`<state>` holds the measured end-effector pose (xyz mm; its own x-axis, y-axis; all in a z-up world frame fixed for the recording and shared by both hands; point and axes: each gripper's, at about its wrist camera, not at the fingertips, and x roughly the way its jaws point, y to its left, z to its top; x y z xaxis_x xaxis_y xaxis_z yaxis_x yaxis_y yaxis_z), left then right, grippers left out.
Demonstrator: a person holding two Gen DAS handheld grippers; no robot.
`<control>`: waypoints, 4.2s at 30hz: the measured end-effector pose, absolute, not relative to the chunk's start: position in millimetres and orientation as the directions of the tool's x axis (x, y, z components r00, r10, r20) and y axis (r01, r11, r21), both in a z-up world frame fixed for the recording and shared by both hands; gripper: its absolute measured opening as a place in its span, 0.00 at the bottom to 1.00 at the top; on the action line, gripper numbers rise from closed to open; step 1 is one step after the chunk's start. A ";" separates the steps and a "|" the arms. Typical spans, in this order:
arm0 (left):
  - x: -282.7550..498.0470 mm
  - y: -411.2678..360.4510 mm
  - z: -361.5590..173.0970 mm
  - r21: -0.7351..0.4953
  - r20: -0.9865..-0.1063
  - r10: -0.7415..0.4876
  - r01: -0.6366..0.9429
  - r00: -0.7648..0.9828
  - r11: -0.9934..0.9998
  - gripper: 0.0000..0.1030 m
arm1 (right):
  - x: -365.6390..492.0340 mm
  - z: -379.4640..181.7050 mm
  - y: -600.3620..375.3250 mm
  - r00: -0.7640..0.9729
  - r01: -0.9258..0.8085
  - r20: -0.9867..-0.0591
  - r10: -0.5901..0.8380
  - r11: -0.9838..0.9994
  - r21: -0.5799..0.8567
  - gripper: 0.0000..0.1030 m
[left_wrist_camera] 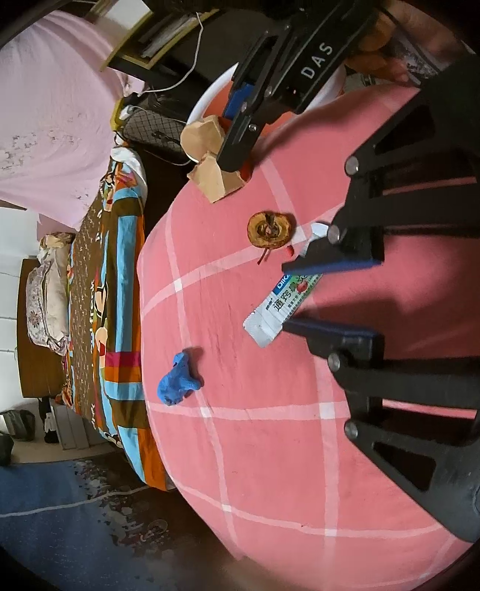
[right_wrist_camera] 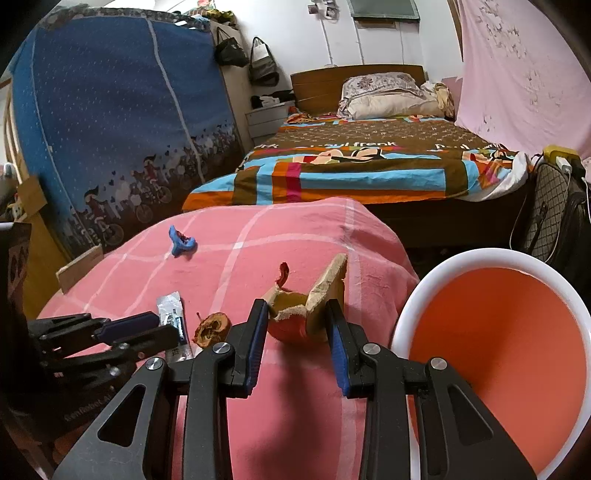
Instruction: Collect trash
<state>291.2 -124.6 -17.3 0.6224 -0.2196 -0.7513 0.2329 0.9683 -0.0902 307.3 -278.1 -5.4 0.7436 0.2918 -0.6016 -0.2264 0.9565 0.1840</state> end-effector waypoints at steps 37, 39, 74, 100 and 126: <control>297.1 -136.2 -17.8 -0.178 -0.739 -0.283 0.228 0.612 0.957 0.26 | 288.4 4.8 -290.9 0.820 -0.190 -0.530 0.216 0.976 0.104 0.24; 297.9 -144.1 -20.3 -0.129 -0.749 -0.249 0.233 0.614 0.964 0.28 | 288.8 4.5 -293.6 0.819 -0.185 -0.531 0.216 0.976 0.112 0.24; 227.3 -149.1 72.1 -0.110 -0.255 -0.482 0.470 0.838 0.876 0.00 | 223.4 54.3 -329.1 0.982 -0.149 -0.094 0.163 0.978 0.146 0.26; 240.2 -259.7 33.6 -0.172 -0.475 -0.639 0.648 0.605 0.742 0.00 | 203.4 39.3 -409.8 0.958 0.138 -0.275 -0.085 0.974 0.179 0.26; 262.4 -265.8 15.0 -0.230 -0.610 -0.553 0.541 0.567 0.809 0.23 | 216.8 18.5 -431.2 0.904 0.197 -0.416 -0.099 0.959 0.201 0.46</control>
<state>262.4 -265.8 15.0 0.5673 -0.5530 -0.6102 0.5411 0.8089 -0.2300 216.8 -431.2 18.5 0.9042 -0.0989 -0.4156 0.1973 0.9595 0.2011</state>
